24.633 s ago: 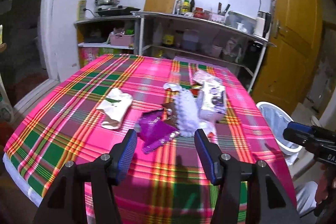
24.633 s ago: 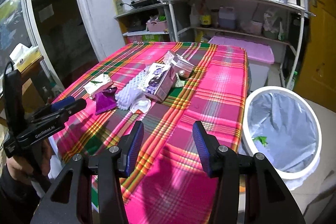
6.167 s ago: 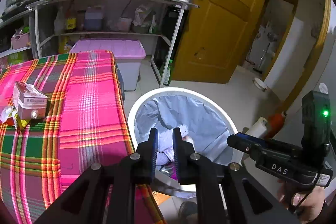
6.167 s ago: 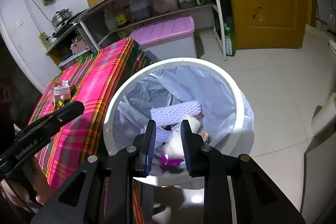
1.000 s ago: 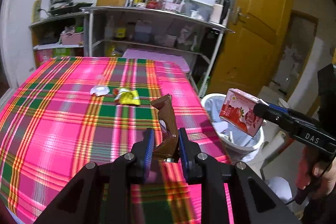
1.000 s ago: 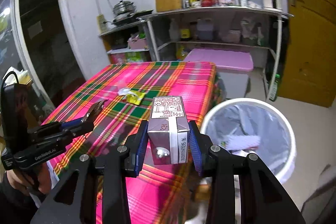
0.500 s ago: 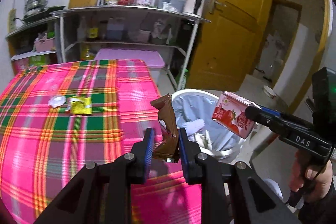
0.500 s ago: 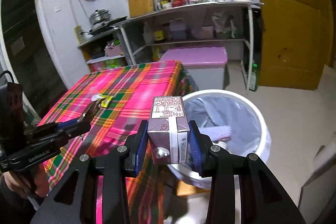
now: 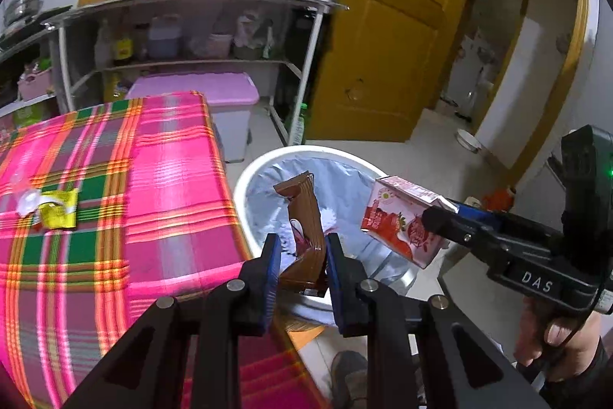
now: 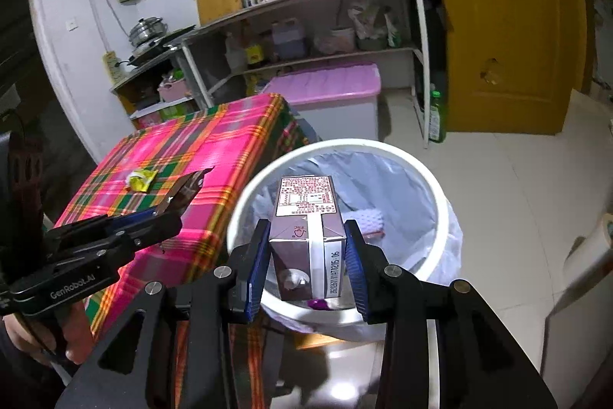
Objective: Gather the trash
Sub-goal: 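Open both tools to drop the wrapper and carton into the bin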
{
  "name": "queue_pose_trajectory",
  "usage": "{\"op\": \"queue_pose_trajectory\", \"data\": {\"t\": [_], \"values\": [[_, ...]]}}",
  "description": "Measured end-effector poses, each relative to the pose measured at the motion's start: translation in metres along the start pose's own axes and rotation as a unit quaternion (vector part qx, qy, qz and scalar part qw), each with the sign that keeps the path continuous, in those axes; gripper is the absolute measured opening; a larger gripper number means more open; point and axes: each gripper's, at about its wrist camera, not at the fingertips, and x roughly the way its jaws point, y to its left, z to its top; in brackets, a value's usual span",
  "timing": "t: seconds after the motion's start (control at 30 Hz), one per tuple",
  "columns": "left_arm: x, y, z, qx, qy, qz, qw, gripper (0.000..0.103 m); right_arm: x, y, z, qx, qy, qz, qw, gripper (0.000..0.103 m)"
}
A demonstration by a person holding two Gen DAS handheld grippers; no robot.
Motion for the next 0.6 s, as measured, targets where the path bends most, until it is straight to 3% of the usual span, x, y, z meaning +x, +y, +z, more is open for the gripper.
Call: {"op": "queue_pose_trajectory", "data": {"t": [0.6], "values": [[0.063, -0.001, 0.004, -0.018, 0.056, -0.014, 0.9981, 0.027, 0.036, -0.03, -0.004, 0.016, 0.042, -0.021, 0.999, 0.043]]}}
